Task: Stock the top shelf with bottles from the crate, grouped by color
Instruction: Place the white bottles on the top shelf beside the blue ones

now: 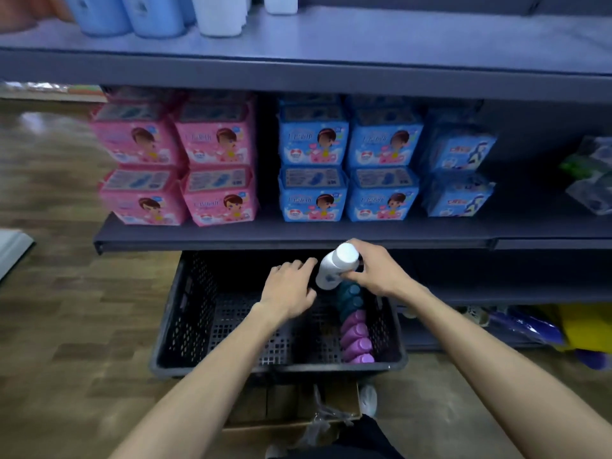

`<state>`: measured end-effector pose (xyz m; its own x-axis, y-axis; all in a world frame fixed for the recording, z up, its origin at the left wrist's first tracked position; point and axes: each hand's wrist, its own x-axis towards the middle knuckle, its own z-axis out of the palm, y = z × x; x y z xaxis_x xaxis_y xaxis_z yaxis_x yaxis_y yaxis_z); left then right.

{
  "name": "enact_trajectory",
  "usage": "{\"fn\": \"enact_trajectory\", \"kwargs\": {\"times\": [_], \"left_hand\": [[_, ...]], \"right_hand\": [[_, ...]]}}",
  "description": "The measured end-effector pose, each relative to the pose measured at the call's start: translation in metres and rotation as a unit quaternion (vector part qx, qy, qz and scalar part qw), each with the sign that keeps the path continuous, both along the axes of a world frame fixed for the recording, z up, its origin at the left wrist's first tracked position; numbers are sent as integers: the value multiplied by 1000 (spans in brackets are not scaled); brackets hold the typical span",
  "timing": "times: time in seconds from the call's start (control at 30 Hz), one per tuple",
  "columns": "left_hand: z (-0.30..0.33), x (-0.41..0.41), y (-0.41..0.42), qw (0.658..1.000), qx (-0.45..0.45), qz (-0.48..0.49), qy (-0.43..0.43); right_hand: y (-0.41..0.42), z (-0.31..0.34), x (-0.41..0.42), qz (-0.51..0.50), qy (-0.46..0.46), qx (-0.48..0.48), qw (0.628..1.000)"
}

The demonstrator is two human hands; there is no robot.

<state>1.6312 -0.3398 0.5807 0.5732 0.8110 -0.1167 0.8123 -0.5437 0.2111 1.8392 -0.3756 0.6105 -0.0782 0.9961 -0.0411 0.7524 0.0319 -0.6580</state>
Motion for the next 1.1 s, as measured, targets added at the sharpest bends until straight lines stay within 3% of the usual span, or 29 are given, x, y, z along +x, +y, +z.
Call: {"fn": "enact_trajectory", "kwargs": {"times": [0.47, 0.7, 1.1], "left_hand": [[100, -14, 23, 974, 140, -18, -175], [170, -20, 46, 953, 223, -19, -205], [258, -20, 61, 906, 330, -41, -260]], "right_hand": [[24, 127, -17, 68, -65, 151, 984], [40, 203, -23, 51, -28, 232, 971], [49, 307, -26, 48, 18, 276, 960]]}}
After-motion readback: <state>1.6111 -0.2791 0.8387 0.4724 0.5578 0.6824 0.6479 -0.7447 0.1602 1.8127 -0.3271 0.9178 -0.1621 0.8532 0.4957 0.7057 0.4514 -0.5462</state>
